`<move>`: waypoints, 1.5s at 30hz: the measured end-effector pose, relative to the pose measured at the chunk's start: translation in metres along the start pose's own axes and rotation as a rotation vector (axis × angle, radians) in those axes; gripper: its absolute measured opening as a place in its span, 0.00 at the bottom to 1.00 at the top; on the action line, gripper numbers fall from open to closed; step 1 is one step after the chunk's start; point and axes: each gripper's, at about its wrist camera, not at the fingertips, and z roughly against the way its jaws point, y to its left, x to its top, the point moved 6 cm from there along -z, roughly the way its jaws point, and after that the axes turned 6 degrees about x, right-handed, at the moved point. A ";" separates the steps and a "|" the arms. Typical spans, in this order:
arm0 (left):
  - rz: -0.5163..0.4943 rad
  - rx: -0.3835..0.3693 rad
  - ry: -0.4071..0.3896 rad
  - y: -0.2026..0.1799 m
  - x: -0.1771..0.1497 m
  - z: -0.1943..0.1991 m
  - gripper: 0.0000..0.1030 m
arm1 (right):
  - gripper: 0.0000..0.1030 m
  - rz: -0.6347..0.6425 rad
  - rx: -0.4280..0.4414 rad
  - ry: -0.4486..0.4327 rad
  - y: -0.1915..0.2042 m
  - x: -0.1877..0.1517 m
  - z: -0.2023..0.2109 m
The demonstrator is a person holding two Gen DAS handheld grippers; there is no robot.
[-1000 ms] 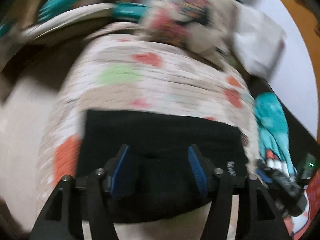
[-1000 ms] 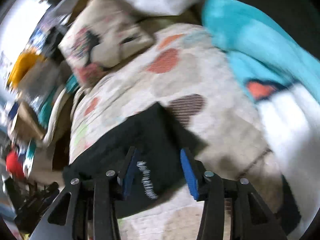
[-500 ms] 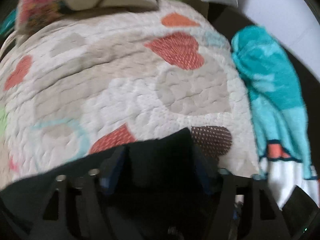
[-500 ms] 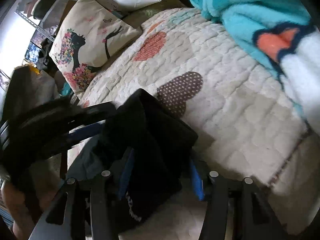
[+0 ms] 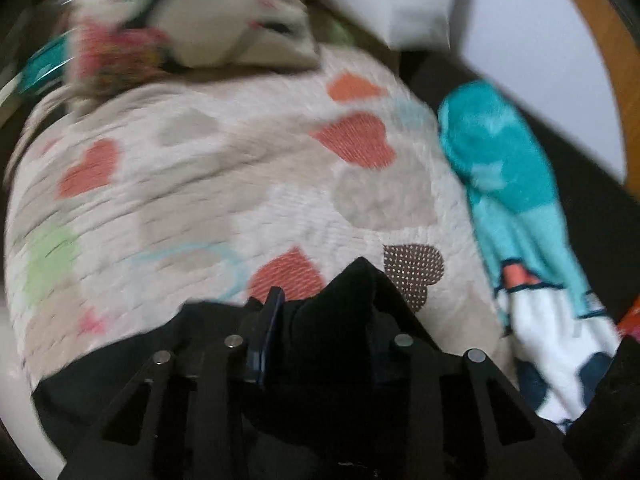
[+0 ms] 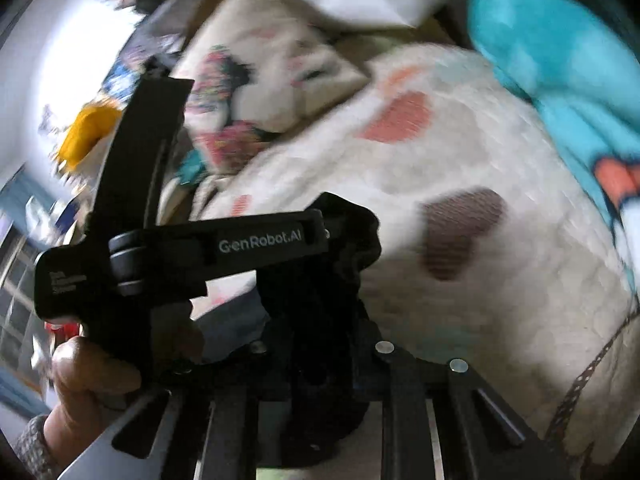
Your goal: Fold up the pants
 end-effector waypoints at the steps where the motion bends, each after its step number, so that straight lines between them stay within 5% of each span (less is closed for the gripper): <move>1: 0.040 -0.015 -0.020 0.014 -0.001 0.014 0.33 | 0.20 0.039 0.017 0.004 0.016 -0.001 0.001; 10: 0.366 -0.021 -0.111 0.149 -0.072 0.081 0.32 | 0.20 0.358 0.148 0.183 0.151 -0.058 -0.043; 12: 0.413 -0.012 -0.115 0.173 -0.089 0.082 0.24 | 0.20 0.438 0.141 0.242 0.169 -0.080 -0.065; 19: 0.549 0.018 -0.105 0.226 -0.123 0.071 0.23 | 0.20 0.613 0.088 0.364 0.189 -0.134 -0.120; 22: 0.626 -0.007 -0.088 0.241 -0.133 0.066 0.27 | 0.31 0.656 0.082 0.384 0.192 -0.147 -0.126; 24: 0.672 -0.014 -0.073 0.251 -0.140 0.064 0.42 | 0.46 0.664 0.094 0.390 0.194 -0.153 -0.125; 29: 0.735 -0.058 -0.051 0.262 -0.147 0.068 0.43 | 0.65 0.645 0.102 0.397 0.197 -0.154 -0.116; 39: 0.777 0.004 -0.059 0.275 -0.154 0.086 0.46 | 0.70 0.611 0.058 0.303 0.169 -0.111 -0.052; 43: 0.764 0.091 -0.140 0.278 -0.151 0.109 0.46 | 0.70 0.544 -0.034 0.246 0.141 -0.079 -0.050; 45: 0.712 0.063 -0.223 0.264 -0.142 0.127 0.46 | 0.70 0.507 -0.053 0.219 0.134 -0.062 -0.053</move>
